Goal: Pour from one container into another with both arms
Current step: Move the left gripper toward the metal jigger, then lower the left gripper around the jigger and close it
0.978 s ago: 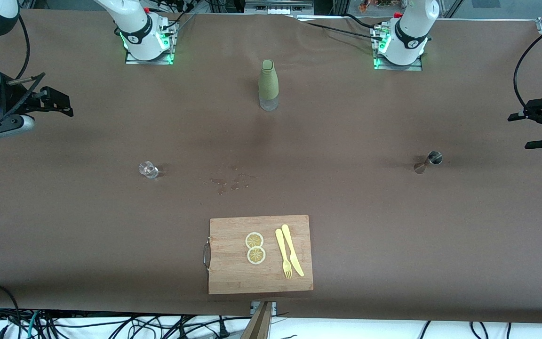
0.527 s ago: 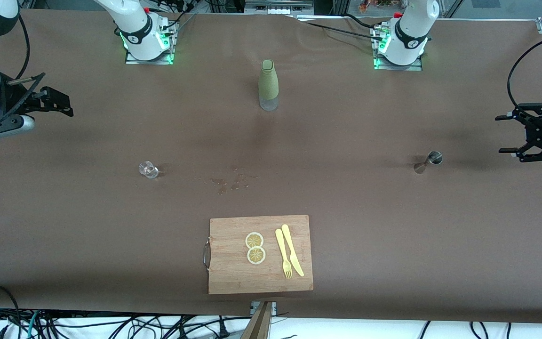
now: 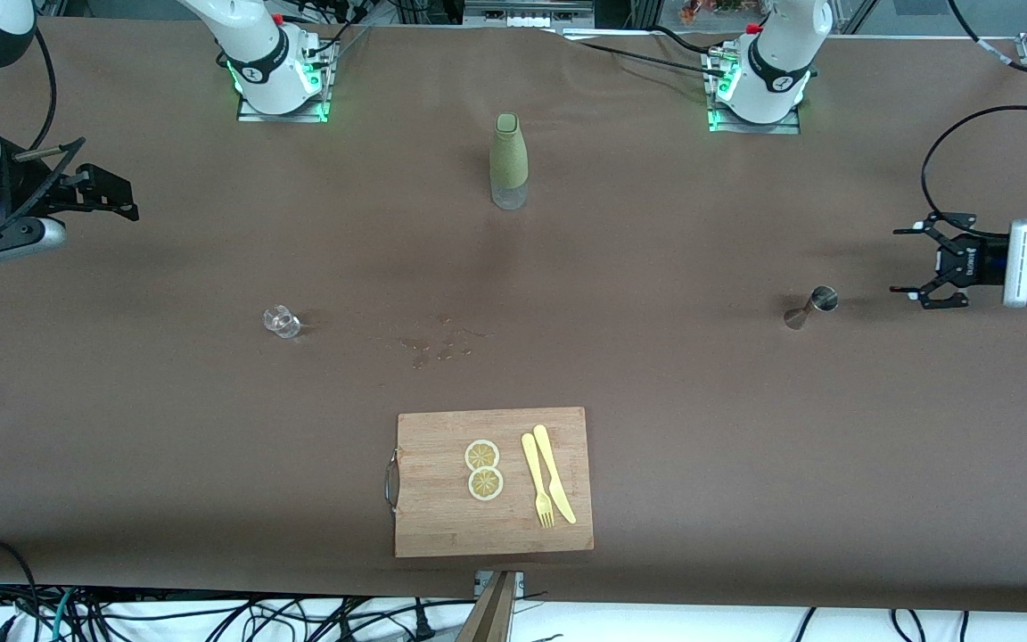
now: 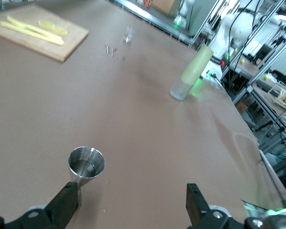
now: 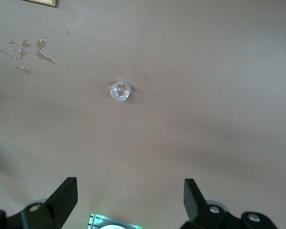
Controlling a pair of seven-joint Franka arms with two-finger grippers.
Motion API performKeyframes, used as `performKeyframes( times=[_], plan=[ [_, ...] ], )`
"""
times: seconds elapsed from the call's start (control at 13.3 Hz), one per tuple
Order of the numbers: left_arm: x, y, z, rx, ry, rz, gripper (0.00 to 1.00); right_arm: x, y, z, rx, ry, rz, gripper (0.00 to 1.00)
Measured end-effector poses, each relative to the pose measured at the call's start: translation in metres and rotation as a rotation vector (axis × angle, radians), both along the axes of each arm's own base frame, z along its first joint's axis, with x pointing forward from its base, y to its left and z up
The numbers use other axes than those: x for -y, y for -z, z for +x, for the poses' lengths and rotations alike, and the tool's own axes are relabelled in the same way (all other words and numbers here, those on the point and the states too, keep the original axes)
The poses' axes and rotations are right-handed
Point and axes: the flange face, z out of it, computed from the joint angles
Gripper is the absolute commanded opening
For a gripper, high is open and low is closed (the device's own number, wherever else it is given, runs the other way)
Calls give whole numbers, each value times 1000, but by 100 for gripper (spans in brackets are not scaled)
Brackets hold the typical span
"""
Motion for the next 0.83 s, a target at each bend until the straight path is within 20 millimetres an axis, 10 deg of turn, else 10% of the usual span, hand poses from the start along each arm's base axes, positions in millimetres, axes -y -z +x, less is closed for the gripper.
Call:
performKeyframes(
  times=[0.3, 0.83],
  plan=[
    [-10, 83, -27, 167, -40, -153, 100, 0, 0, 0, 0, 0, 0, 99],
    [-4, 141, -34, 371, -137, -261, 100, 0, 0, 0, 0, 0, 0, 99]
  ],
)
